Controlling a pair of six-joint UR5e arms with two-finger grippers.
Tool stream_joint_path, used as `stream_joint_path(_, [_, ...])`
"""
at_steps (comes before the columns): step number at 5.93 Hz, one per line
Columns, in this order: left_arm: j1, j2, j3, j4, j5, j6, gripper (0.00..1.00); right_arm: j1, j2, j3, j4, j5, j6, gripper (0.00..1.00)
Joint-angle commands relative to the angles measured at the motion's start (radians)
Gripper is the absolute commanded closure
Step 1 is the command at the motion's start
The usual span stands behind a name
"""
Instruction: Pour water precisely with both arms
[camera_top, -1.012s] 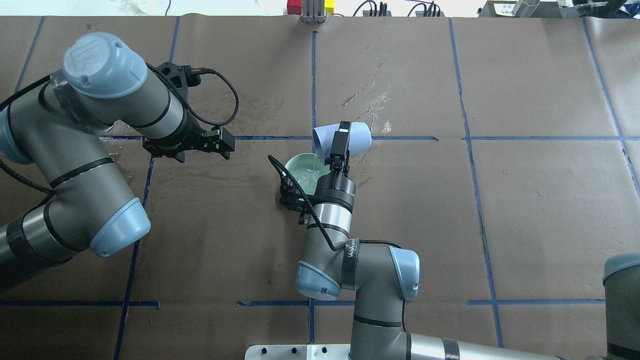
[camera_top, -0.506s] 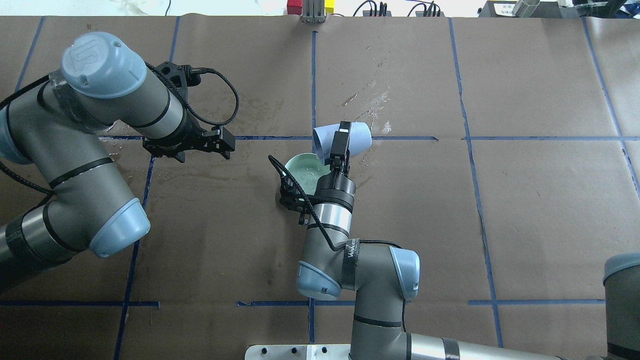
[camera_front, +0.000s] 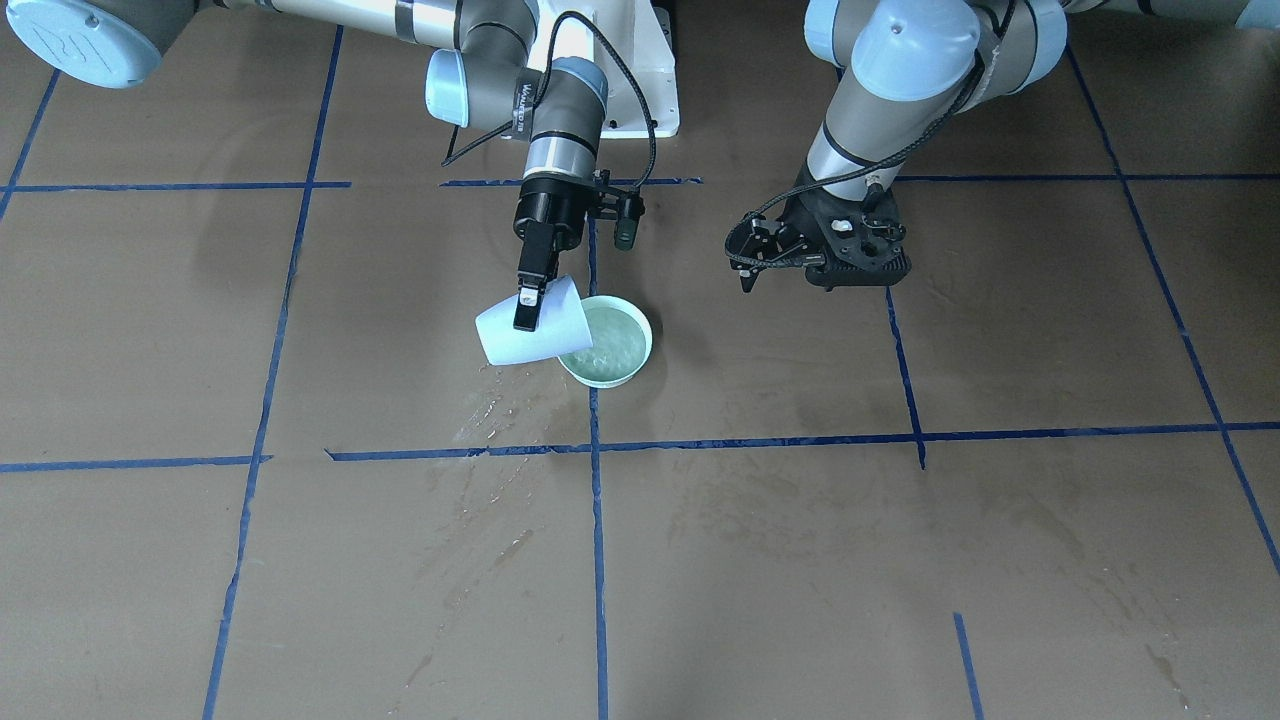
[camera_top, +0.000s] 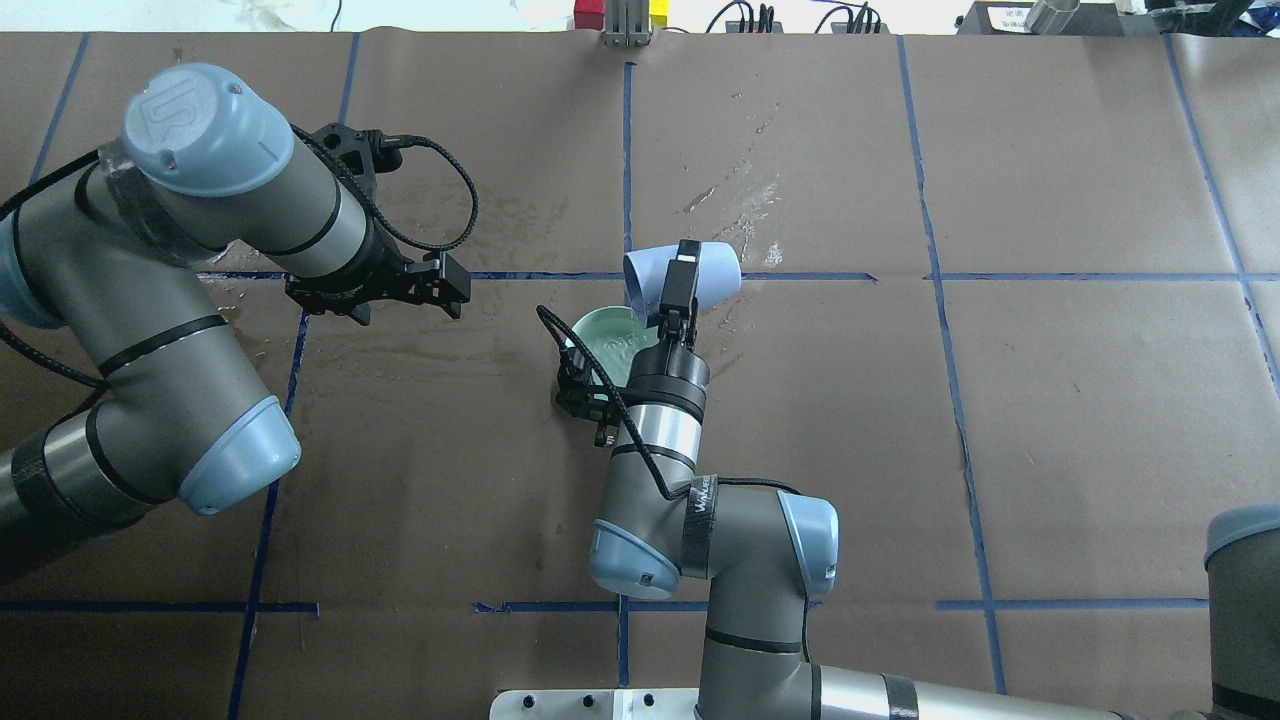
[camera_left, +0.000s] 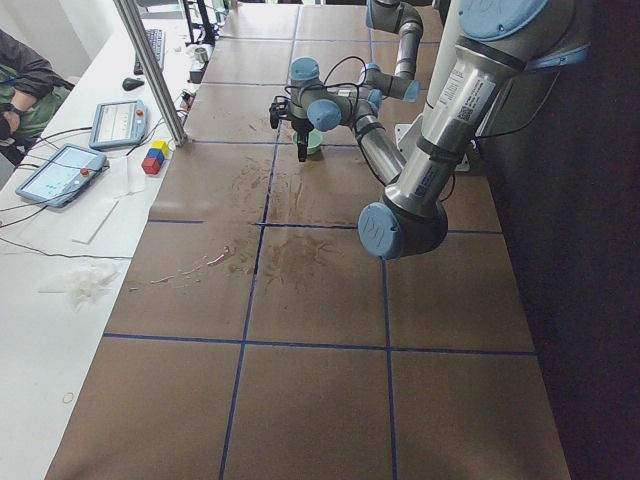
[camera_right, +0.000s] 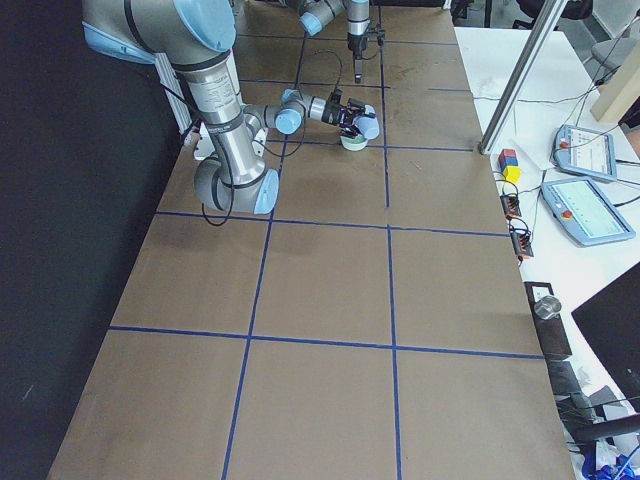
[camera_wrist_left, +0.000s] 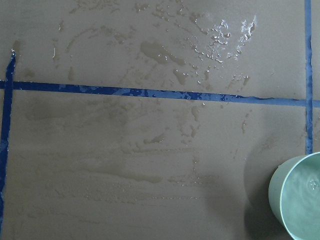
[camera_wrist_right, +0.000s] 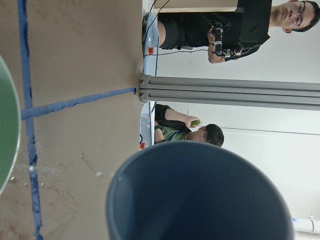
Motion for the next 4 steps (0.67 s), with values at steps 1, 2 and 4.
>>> stream_joint_path(1, [0.000,0.000,0.000,0.000,0.000,-0.001,0.00,0.006,-0.011,0.014,0.145,0.068,0.123,1.00])
stream_joint_path(2, [0.000,0.000,0.000,0.000,0.000,-0.001,0.00,0.014,-0.017,0.018,0.237,0.105,0.213,1.00])
stream_joint_path(4, [0.000,0.000,0.000,0.000,0.000,-0.001,0.00,0.068,-0.081,0.046,0.457,0.328,0.520,1.00])
